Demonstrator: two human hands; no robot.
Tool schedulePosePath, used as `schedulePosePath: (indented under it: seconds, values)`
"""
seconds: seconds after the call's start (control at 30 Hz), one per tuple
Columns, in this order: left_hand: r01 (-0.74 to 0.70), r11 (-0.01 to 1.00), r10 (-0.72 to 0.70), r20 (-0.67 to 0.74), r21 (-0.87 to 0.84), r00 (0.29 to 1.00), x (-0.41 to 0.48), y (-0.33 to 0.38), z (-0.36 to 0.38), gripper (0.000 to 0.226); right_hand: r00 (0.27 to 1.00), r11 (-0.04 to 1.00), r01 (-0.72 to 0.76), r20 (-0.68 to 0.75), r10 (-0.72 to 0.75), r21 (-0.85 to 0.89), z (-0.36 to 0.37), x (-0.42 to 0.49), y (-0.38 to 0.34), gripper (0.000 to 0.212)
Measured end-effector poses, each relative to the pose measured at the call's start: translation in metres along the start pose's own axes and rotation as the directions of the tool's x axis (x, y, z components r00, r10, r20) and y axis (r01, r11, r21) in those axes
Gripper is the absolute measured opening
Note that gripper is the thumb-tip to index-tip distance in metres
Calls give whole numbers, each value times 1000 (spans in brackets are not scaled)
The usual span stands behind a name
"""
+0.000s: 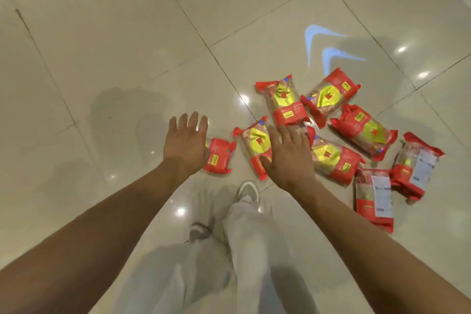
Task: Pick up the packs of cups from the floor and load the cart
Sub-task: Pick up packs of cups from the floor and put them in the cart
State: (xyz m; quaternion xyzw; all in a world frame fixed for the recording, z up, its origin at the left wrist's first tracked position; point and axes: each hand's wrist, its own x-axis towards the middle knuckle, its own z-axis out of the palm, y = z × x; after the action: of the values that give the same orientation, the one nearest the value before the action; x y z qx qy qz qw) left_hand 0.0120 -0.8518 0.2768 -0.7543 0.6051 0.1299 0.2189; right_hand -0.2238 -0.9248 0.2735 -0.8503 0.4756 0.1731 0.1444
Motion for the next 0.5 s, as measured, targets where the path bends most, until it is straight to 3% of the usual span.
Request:
schedulePosePath:
  seconds: [0.23,0.4,0.5]
  values:
    - [-136,990,131,104,39,986,150,27,195,88,984,995,-93,157,86,38,186,145,39,87]
    - [-248,967,254,265,-59,930,239,18,299,98,936,933,-274,289,202,235,289,232,71,86]
    - [-258,956,291,356,-138,888,269,8,334,90,896,841,-388,368,249,377,328,267,92,75]
